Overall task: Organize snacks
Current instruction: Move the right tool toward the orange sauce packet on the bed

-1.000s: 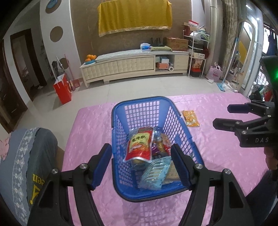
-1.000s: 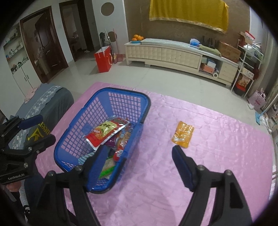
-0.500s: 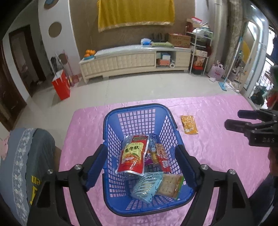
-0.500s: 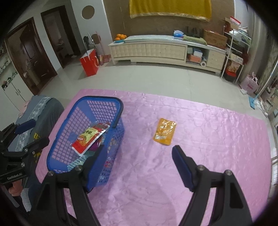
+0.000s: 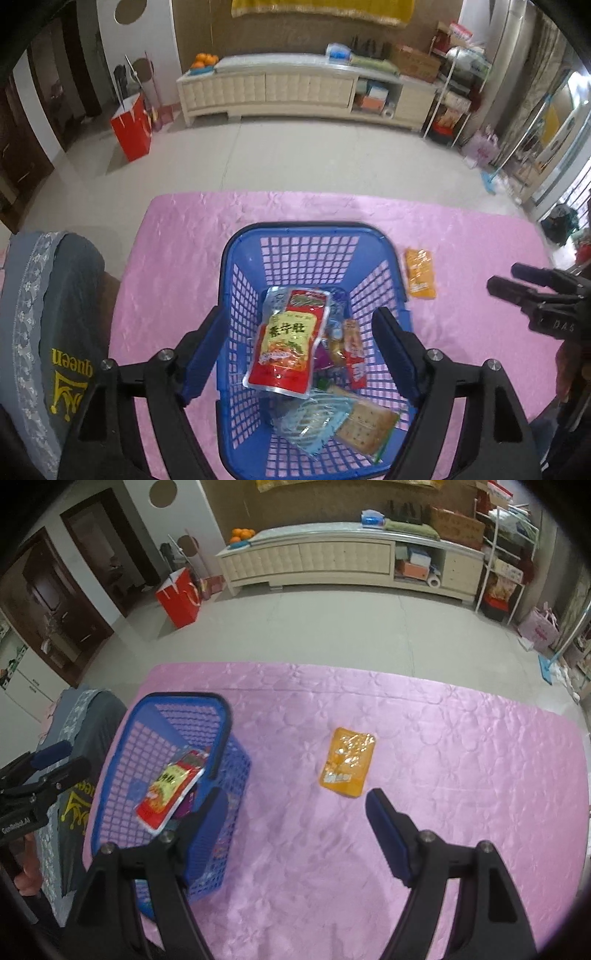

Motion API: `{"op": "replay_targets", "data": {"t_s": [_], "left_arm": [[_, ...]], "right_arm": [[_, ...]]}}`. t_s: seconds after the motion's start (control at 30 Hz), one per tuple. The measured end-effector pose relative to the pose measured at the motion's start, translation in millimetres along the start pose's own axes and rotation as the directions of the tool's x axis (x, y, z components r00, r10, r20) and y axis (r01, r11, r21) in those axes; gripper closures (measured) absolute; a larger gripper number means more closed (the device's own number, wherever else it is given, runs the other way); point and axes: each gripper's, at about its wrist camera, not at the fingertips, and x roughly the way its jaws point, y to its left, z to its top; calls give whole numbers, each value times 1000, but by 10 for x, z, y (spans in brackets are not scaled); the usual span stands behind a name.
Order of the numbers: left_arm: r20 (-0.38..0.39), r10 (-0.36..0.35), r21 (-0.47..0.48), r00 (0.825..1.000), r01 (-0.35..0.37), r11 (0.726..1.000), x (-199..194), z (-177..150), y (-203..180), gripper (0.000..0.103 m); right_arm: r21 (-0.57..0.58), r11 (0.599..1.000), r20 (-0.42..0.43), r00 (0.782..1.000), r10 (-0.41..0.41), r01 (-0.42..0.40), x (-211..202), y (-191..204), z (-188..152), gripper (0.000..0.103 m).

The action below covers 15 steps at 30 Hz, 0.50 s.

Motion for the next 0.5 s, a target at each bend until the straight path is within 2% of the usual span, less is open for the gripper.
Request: {"op": "replay_targets", "data": {"t_s": [0.13, 0.4, 0.5], "left_arm": [[-46, -17, -9, 999, 17, 1000, 258, 82, 33, 25], [-107, 2, -2, 994, -2, 1000, 711, 229, 32, 25], [-132, -12, -22, 991, 9, 1000, 872, 277, 34, 25]], "right_arm": [[21, 1000, -44, 999, -3, 4, 266, -108, 81, 22], [70, 996, -110, 993, -41, 49, 776, -350, 232, 22], [101, 994, -131, 991, -24, 38, 978, -459, 254, 22]]}}
